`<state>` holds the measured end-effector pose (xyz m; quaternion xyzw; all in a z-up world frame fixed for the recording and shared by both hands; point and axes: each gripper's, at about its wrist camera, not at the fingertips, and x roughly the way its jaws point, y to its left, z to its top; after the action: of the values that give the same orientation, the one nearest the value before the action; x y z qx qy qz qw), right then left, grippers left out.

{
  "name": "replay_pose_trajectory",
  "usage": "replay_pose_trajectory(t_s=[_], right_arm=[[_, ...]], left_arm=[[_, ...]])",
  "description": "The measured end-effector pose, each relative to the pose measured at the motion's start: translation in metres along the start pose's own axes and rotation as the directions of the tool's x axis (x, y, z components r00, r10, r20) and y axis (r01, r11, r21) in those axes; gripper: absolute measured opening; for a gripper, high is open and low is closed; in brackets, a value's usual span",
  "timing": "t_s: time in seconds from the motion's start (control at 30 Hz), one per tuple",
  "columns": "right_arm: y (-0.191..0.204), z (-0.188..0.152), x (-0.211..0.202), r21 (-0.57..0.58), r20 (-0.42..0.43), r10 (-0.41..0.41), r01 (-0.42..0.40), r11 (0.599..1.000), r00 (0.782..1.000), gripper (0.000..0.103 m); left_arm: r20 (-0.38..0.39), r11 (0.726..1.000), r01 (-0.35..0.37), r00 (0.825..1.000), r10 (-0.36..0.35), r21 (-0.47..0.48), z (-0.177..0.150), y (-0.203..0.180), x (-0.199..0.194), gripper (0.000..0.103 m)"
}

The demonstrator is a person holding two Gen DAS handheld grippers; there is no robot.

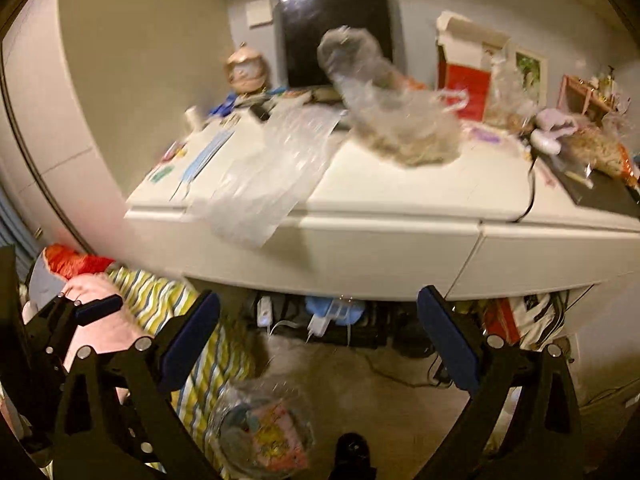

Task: Collect trash
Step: 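Raise both tools back toward the desk, then move the left tool to the clear bag of nuts and close on its top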

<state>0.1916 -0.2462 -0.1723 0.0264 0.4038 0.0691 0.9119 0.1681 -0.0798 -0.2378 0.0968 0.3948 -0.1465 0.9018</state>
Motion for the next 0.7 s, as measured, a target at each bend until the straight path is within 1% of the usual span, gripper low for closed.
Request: replay_pose_trajectory(t_s=[0.07, 0.2, 0.33, 0.5, 0.57, 0.63, 0.7], right_arm=[[-0.010, 0.014, 0.002, 0.003, 0.005, 0.001, -0.001, 1.000, 1.000, 0.096], [-0.027, 0.044, 0.004, -0.001, 0.030, 0.020, -0.020, 1.000, 0.999, 0.096], [-0.039, 0.070, 0.013, -0.019, 0.060, 0.025, -0.024, 1.000, 0.998, 0.096], [-0.050, 0.093, 0.030, -0.050, 0.062, 0.028, -0.025, 0.998, 0.998, 0.096], [-0.056, 0.101, 0.039, -0.063, 0.064, 0.003, 0.001, 0.998, 0.998, 0.096], [-0.065, 0.107, 0.049, -0.047, 0.063, -0.015, 0.018, 0.999, 0.998, 0.096], [-0.074, 0.113, 0.059, -0.028, 0.047, -0.017, 0.018, 0.999, 0.999, 0.096]], left_arm=[[0.012, 1.000, -0.026, 1.000, 0.026, 0.002, 0.021, -0.001, 0.003, 0.097], [0.039, 0.998, -0.047, 0.998, 0.048, -0.029, 0.062, -0.002, 0.006, 0.097], [0.059, 0.996, -0.073, 0.995, 0.076, -0.052, 0.094, -0.002, 0.012, 0.097], [0.070, 0.993, -0.102, 0.992, 0.106, -0.066, 0.125, -0.003, 0.024, 0.097], [0.063, 0.991, -0.111, 0.991, 0.115, -0.073, 0.134, -0.004, 0.031, 0.097], [0.061, 0.990, -0.116, 0.991, 0.121, -0.076, 0.143, -0.006, 0.038, 0.097], [0.060, 0.991, -0.116, 0.991, 0.121, -0.072, 0.156, -0.010, 0.049, 0.097]])
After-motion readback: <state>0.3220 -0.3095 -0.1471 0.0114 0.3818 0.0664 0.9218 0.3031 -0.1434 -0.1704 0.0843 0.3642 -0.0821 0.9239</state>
